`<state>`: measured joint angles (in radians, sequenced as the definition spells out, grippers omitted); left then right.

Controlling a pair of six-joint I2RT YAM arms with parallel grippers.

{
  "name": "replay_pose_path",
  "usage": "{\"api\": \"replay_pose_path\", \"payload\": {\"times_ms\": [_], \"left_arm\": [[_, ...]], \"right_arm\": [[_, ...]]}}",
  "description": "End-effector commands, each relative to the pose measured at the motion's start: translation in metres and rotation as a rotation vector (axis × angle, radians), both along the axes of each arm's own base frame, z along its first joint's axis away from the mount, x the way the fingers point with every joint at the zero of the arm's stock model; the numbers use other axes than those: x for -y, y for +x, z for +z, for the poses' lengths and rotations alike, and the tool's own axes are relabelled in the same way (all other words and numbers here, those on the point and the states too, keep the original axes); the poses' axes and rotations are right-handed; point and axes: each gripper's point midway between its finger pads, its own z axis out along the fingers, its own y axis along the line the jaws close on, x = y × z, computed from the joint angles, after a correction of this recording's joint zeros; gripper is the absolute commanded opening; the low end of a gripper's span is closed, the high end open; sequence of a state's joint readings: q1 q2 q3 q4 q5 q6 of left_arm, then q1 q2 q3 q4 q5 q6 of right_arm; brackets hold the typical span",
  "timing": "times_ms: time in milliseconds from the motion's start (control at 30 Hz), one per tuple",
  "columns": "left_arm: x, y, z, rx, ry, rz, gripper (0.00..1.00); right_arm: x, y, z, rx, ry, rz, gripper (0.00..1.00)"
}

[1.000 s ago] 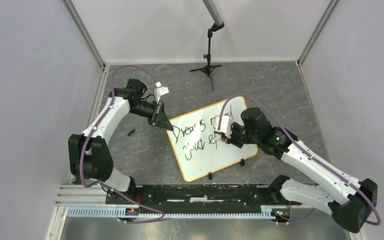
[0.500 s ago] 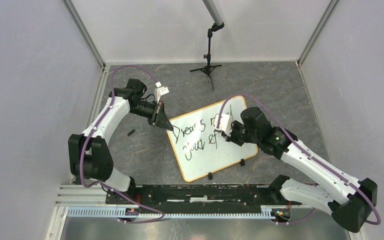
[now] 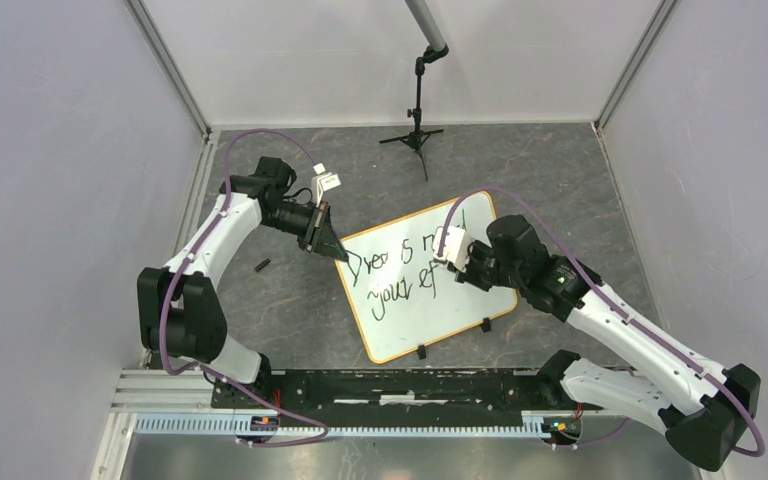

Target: Write a sentence on the whiteboard

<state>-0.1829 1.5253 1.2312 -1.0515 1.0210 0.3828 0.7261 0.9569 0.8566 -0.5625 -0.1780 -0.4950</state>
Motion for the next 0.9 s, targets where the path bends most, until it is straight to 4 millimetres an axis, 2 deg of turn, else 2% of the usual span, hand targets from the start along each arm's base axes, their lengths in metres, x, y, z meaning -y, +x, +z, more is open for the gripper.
{"api": "replay_pose_path", "payload": {"times_ms": [0,500,867], "left_arm": [[-0.004,0.011,-0.013,0.056,0.081,-0.002,0.02],[-0.004,0.011,-0.012,0.057,0.081,-0.003,0.02],[-0.004,0.011,-0.013,0.057,0.084,-0.002,0.02]], "right_arm": [[0.000,0.009,0.027,0.057,0.045,-0.029,0.00],[0.011,0.024,0.025,0.091,0.005,-0.114,0.00],[0.000,0.007,0.009,0.019,-0.002,0.006,0.00]]}}
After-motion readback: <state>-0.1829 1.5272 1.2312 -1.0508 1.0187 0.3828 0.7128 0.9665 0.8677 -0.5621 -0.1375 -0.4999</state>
